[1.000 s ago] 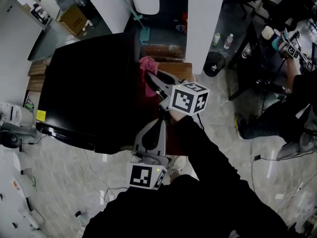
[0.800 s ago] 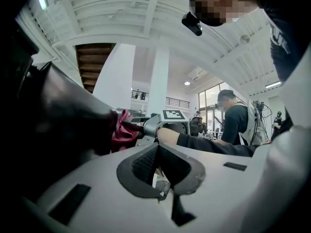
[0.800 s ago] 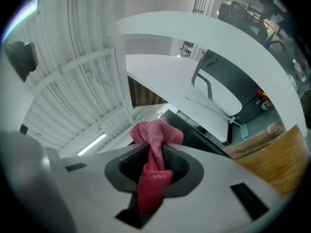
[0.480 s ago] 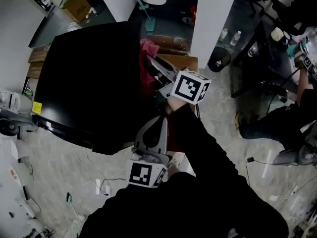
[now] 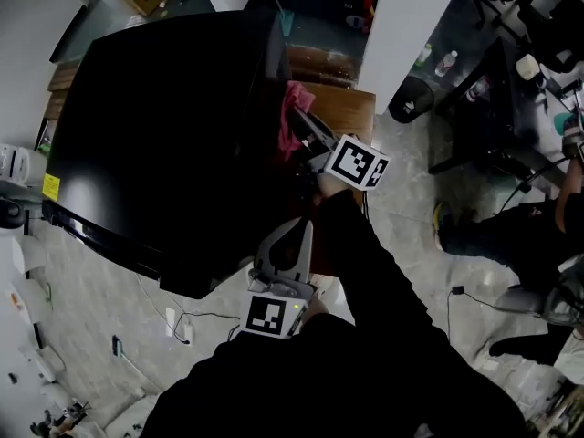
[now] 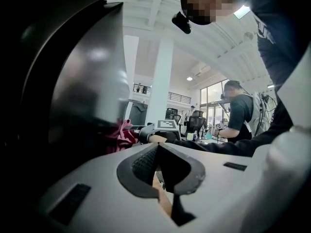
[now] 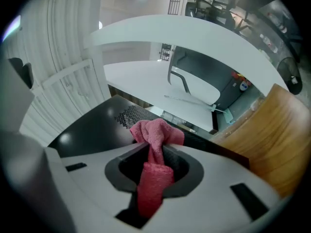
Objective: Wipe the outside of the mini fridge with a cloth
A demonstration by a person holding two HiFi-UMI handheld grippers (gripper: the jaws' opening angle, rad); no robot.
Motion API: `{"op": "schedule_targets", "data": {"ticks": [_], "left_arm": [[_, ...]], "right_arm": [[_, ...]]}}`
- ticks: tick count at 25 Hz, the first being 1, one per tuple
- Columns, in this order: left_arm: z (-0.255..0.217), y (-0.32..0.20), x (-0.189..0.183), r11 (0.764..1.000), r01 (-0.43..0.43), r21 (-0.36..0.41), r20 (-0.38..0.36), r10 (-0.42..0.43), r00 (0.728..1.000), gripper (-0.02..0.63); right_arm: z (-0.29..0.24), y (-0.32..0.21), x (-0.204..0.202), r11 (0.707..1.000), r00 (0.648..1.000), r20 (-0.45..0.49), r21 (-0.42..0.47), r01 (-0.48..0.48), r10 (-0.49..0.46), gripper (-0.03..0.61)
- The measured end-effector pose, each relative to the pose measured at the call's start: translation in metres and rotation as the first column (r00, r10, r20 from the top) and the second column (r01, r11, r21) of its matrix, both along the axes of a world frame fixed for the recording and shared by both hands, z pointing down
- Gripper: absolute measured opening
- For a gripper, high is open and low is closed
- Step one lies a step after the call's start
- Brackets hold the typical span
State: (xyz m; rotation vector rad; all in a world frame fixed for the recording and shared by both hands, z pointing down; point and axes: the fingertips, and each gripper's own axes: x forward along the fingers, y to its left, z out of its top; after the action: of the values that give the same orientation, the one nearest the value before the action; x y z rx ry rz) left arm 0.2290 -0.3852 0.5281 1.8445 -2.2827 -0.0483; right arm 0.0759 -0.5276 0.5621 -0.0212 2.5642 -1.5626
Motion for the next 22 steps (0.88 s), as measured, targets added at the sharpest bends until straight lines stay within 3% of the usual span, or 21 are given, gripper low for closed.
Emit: {"op": "schedule_targets", "data": {"ticks": [6,17,22], "left_arm": [[0.036,0.007,-0.002,0.998,-0.003,-0.07,-0.055,-0.001,0.998,0.006],[0.075,0.018,-0.005,0.991,-0.012,-0.135,-0.084,0.001,0.996,0.006],[0.073,0.028,0.003,0.989,-0.043,-0.141,-0.078,0.032,0.996,0.006]], "right_arm": [[0.087,-0.001,-0.001,0.995,0.994,-0.111,-0.089,-0.034,0.024,0.077],[0.21,0.005,0.0,0.99,0.935,-0.348,-0.089,-0.111,0.073,0.077],[0.233,0.008,0.004,0.987,0.905,-0.422,-0.117,-0.108,0.049,0.077]]}}
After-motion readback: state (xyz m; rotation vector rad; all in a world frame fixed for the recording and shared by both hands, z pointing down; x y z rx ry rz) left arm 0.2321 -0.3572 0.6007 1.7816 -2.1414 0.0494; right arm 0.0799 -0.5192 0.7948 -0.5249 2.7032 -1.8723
